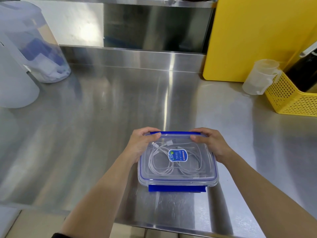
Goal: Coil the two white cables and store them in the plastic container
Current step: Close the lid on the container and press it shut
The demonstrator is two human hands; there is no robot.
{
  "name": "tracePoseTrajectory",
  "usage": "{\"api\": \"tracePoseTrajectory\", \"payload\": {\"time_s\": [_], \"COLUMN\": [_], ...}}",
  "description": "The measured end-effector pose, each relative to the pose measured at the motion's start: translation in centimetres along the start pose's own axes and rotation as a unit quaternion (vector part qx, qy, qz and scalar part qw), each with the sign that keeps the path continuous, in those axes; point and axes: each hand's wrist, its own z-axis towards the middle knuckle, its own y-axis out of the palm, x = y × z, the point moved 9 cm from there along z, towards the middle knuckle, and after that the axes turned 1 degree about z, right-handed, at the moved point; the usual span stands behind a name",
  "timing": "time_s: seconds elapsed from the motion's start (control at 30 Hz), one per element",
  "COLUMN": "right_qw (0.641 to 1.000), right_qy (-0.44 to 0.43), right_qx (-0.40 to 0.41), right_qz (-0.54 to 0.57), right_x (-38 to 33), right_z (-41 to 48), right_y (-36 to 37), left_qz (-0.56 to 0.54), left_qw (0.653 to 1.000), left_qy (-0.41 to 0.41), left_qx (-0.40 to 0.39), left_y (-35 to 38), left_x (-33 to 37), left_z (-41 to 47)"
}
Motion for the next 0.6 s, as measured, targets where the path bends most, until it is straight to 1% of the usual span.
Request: {"api": "tracePoseTrajectory", "payload": {"time_s": [0.13, 0.17, 0.2, 0.23, 0.27, 0.3, 0.33, 0.37, 0.4, 0.47, 0.5, 0.53, 0.57, 0.6], "right_qw": [0.999, 0.998, 0.990, 0.970, 0.934, 0.898, 0.873, 0.858, 0.848, 0.833, 0.832, 0.836, 0.840, 0.844], "right_qy": [-0.001, -0.003, -0.021, -0.050, -0.081, -0.107, -0.119, -0.123, -0.128, -0.151, -0.160, -0.162, -0.164, -0.164], "right_qx": [0.001, 0.001, -0.001, -0.006, -0.016, -0.029, -0.044, -0.054, -0.054, -0.037, -0.029, -0.023, -0.021, -0.021], "right_qz": [-0.036, -0.069, -0.137, -0.240, -0.347, -0.425, -0.472, -0.496, -0.511, -0.531, -0.530, -0.524, -0.517, -0.511], "right_x": [-0.1, -0.3, -1.0, -1.8, -2.6, -3.4, -3.8, -3.9, -3.9, -3.9, -4.1, -4.1, -4.1, -4.2], "right_z": [0.3, 0.5, 0.9, 1.3, 1.6, 1.7, 1.7, 1.7, 1.7, 1.7, 1.6, 1.6, 1.6, 1.7], "right_y": [-0.1, -0.1, -0.2, -0.1, 0.6, 1.6, 2.8, 3.8, 4.7, 5.4, 5.4, 5.2, 5.0, 4.8], "left_qz": [0.024, 0.041, 0.071, 0.118, 0.176, 0.242, 0.307, 0.366, 0.415, 0.485, 0.499, 0.511, 0.523, 0.537], "left_qw": [1.000, 0.999, 0.997, 0.993, 0.983, 0.967, 0.945, 0.917, 0.885, 0.805, 0.765, 0.725, 0.685, 0.646], "left_qy": [0.002, 0.003, 0.008, 0.015, 0.023, 0.033, 0.050, 0.080, 0.130, 0.282, 0.365, 0.436, 0.495, 0.537], "left_qx": [0.008, 0.008, 0.011, 0.020, 0.038, 0.065, 0.098, 0.134, 0.165, 0.192, 0.181, 0.150, 0.111, 0.072], "left_y": [0.0, 0.0, 0.1, 0.0, -0.2, -0.4, -0.7, -0.8, -0.5, 1.5, 3.1, 5.1, 7.0, 8.7], "left_x": [0.1, 0.1, 0.3, 0.4, 0.5, 0.8, 1.4, 2.3, 3.5, 6.4, 7.4, 7.9, 7.6, 6.8], "left_z": [-0.1, -0.2, -0.2, -0.2, -0.2, -0.3, -0.6, -1.0, -1.7, -4.3, -6.0, -7.8, -9.7, -11.4]}}
